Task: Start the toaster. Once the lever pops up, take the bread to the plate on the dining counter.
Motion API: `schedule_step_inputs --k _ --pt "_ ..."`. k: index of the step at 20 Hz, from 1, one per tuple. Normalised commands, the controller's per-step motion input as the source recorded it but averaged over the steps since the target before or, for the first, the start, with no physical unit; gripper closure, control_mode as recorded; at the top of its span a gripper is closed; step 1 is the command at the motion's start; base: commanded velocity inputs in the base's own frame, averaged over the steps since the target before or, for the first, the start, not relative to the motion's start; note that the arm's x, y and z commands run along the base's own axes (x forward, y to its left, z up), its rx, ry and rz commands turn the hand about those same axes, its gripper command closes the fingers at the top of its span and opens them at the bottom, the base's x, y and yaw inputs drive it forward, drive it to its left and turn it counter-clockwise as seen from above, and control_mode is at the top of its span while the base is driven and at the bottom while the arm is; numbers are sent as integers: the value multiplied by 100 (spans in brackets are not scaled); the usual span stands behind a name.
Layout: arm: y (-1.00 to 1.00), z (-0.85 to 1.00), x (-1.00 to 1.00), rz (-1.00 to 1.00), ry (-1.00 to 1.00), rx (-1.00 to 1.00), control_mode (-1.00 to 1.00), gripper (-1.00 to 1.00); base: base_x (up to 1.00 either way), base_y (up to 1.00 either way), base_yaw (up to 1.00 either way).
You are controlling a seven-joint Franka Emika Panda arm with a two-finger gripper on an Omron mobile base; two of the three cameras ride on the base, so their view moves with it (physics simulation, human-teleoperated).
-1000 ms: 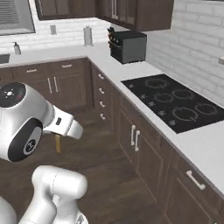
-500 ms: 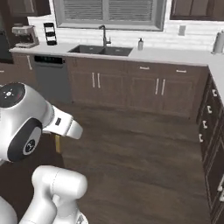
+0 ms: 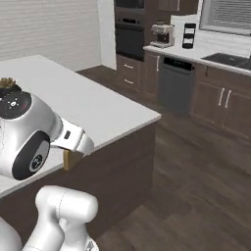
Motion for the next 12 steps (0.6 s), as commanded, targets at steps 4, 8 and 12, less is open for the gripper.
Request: schedule_step_inputs --k 4,8,12 --pt "0 0 0 0 0 0 100 100 -100 28 76" --pt "0 0 0 0 0 0 100 100 -100 64 59" --pt "0 0 0 0 0 0 100 100 -96 90 44"
